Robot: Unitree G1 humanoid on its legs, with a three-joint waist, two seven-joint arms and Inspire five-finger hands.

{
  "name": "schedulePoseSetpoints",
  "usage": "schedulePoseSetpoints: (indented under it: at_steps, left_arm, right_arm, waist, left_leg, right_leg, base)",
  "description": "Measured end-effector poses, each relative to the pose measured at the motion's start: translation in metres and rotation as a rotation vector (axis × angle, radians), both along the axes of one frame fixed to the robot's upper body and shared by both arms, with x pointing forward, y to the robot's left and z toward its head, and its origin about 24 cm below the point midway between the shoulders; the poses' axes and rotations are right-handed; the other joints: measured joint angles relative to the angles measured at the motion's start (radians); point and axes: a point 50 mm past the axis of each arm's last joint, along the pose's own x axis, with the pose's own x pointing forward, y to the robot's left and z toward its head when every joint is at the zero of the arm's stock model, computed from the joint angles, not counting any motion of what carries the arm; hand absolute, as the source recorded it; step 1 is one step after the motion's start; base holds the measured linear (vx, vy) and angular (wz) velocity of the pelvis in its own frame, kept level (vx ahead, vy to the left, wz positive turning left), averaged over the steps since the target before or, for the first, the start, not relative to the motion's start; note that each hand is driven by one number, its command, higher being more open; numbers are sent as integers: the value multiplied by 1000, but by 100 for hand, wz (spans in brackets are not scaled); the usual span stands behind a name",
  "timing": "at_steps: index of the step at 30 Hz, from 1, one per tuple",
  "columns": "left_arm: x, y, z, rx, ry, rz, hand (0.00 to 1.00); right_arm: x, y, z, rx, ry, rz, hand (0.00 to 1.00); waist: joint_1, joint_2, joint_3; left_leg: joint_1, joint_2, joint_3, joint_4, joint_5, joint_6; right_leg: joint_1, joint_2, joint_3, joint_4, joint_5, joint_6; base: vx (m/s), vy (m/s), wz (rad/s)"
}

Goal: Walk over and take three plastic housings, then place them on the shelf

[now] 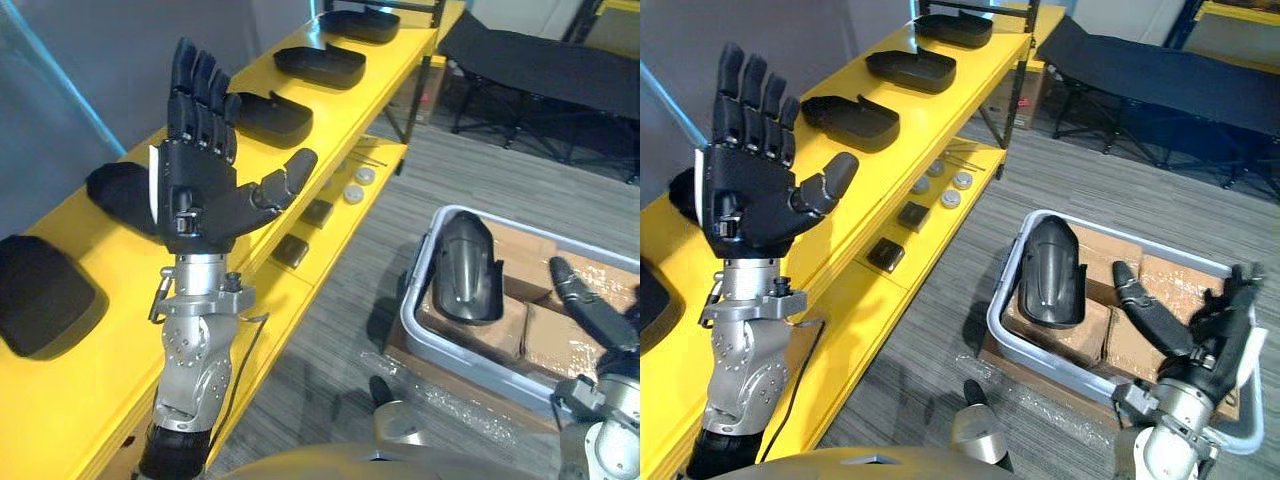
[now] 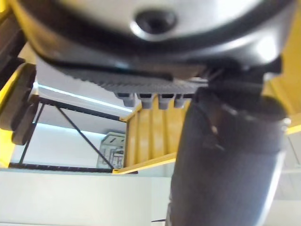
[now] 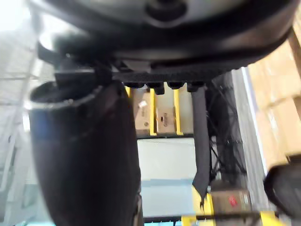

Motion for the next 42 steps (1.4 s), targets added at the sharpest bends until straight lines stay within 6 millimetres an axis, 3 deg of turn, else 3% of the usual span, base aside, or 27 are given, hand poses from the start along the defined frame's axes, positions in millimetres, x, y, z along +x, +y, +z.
schedulePoseSetpoints:
  at_steps: [2,4,5,7,9,11,14,16,17,18,20,22,25,27,28,29,30,32,33,34,35,36,37,38,39,40,42]
  left_arm:
    - [1,0,-2,12,26,27,100]
    - [-2,13,-10,29,79,116,100]
    - [-9,23,-17,32,115,162,100]
    - [-21,32,-21,48,138,192,100]
    - [-31,42,-14,35,98,203,100]
    - [-37,47,-8,-5,59,204,100]
    - [-50,45,1,-51,-14,196,100]
    - [-54,43,3,-47,-27,201,100]
    - [-55,45,2,-27,-19,227,100]
    - [-55,46,2,-23,-13,234,100]
    - [-55,54,3,-4,-7,272,100]
    - [-54,62,4,11,-9,309,100]
    - [-50,82,-3,-7,31,389,100]
    - [-51,90,-12,-98,66,394,100]
    - [-53,93,-14,-146,74,391,100]
    - [-53,92,-18,-215,77,378,100]
    - [-55,90,-24,-267,92,391,100]
    - [-55,80,-39,-348,144,386,100]
    - [-49,70,-51,-403,195,354,100]
    - [-47,65,-56,-420,219,337,100]
    - [-42,58,-62,-419,253,294,100]
    - [-37,45,-66,-391,283,226,100]
    - [-37,42,-67,-388,288,211,100]
    - [-35,34,-67,-349,295,164,100]
    - [-35,31,-67,-324,296,149,100]
    - [-36,28,-68,-258,311,133,100]
    - [-37,29,-73,-190,349,121,100]
  right_arm:
    - [19,24,0,31,-35,198,100]
    - [54,54,8,2,-77,436,100]
    - [75,68,10,-20,-87,543,100]
    - [89,79,12,-18,-100,593,100]
    - [89,85,10,24,-101,567,100]
    - [81,89,3,84,-83,529,100]
    - [58,95,-7,174,-61,473,100]
    - [53,93,-9,182,-58,473,100]
    - [55,93,-6,178,-77,486,100]
    - [55,93,-5,178,-87,490,100]
    - [62,98,1,169,-121,517,100]
    - [71,105,8,159,-155,542,100]
    - [89,122,1,178,-134,597,100]
    - [91,124,-10,208,-92,587,100]
    - [89,125,-18,227,-61,573,100]
    - [84,124,-27,237,-14,558,100]
    - [81,117,-34,225,27,542,100]
    - [80,99,-38,183,65,508,100]
    - [77,86,-40,157,92,474,100]
    - [74,79,-42,148,108,453,100]
    - [67,68,-45,139,129,411,100]
    - [56,53,-45,123,145,345,100]
    - [55,50,-45,119,144,331,100]
    - [51,40,-42,105,140,283,100]
    - [50,35,-40,98,137,267,100]
    - [48,30,-40,87,144,251,100]
    - [46,31,-42,89,159,243,100]
  waist:
    - [41,3,-1]
    - [118,12,4]
    - [161,21,5]
    - [197,27,3]
    - [232,10,14]
    - [244,-1,22]
    - [244,-23,36]
    - [239,-21,56]
    - [238,-14,64]
    - [238,-14,64]
    - [241,-10,65]
    - [252,-14,62]
    - [268,-29,51]
    - [289,-35,47]
    - [295,-45,41]
    - [299,-53,32]
    - [299,-32,29]
    - [270,-3,40]
    - [236,21,55]
    - [217,21,56]
    - [189,13,61]
    - [190,4,66]
    - [191,8,65]
    - [193,29,59]
    - [195,39,61]
    - [195,58,58]
    - [201,59,56]
  left_leg:
    - [-50,-5,-143,86,-64,35]
    - [-108,-28,-415,214,-182,101]
    - [-106,-49,-529,263,-229,96]
    - [-116,-61,-570,315,-264,88]
    - [-148,-83,-569,368,-272,84]
    - [-143,-100,-565,394,-273,85]
    - [-118,-118,-498,418,-302,112]
    - [-122,-101,-432,432,-303,136]
    - [-126,-78,-382,430,-294,145]
    - [-126,-70,-367,427,-289,144]
    - [-123,-28,-339,426,-275,133]
    - [-143,11,-338,432,-262,110]
    - [-178,82,-337,428,-230,51]
    - [-178,128,-338,427,-210,14]
    - [-182,149,-347,430,-200,-7]
    - [-190,186,-375,427,-190,-45]
    - [-190,231,-402,397,-163,-77]
    - [-195,269,-431,364,-105,-79]
    - [-202,279,-451,363,-37,-38]
    - [-210,278,-451,372,7,-5]
    - [-230,279,-444,411,99,73]
    - [-232,253,-439,434,62,24]
    - [-233,239,-439,435,48,13]
    - [-249,174,-438,446,-3,7]
    - [-253,142,-437,448,-28,15]
    - [-262,94,-415,438,-74,42]
    - [-220,69,-425,350,-86,52]
  right_leg:
    - [-26,22,44,9,9,-8]
    - [-46,66,130,11,17,-25]
    - [-50,91,182,29,18,-27]
    - [-68,113,202,75,7,-23]
    - [-123,111,202,170,-10,-10]
    - [-135,107,203,209,-10,-10]
    - [-139,97,187,222,3,-8]
    - [-142,65,107,179,-18,-74]
    - [-198,50,31,283,-46,-107]
    - [-217,42,1,351,-58,-114]
    - [-224,-6,-59,592,-151,-132]
    - [-200,-67,-74,704,-198,-140]
    - [-161,-187,-80,734,-195,-140]
    - [-131,-238,-103,656,-174,-126]
    - [-113,-248,-121,582,-126,-122]
    - [-85,-221,-163,520,-144,-22]
    - [-75,-184,-213,488,-214,66]
    - [-78,-143,-253,466,-298,88]
    - [-65,-122,-263,463,-307,74]
    - [-53,-121,-270,457,-310,64]
    - [-15,-121,-288,434,-311,44]
    - [20,-130,-297,396,-306,18]
    - [24,-129,-297,386,-303,14]
    - [25,-126,-293,358,-291,4]
    - [25,-121,-284,347,-282,3]
    - [25,-109,-275,326,-267,1]
    - [11,-104,-255,315,-250,8]
  base:
    - [-50,-17,-47]
    - [-89,69,-133]
    - [-112,148,-142]
    - [-124,181,-61]
    - [-90,137,-3]
    - [-70,116,-28]
    - [-132,92,-75]
    - [-238,81,-100]
    - [-154,55,-79]
    - [-163,41,-82]
    - [-98,-36,-47]
    - [-29,-140,-29]
    - [-37,-277,-31]
    - [-25,-459,-46]
    - [-8,-512,-43]
    - [1,-564,-58]
    - [14,-693,-56]
    - [22,-654,-35]
    - [9,-469,-1]
    - [8,-404,19]
    - [-9,-364,3]
    - [-9,-288,-6]
    - [-20,-181,-31]
    - [-8,-59,-30]
    - [-12,-61,-41]
    - [1,-18,-34]
    - [-11,-1,-30]
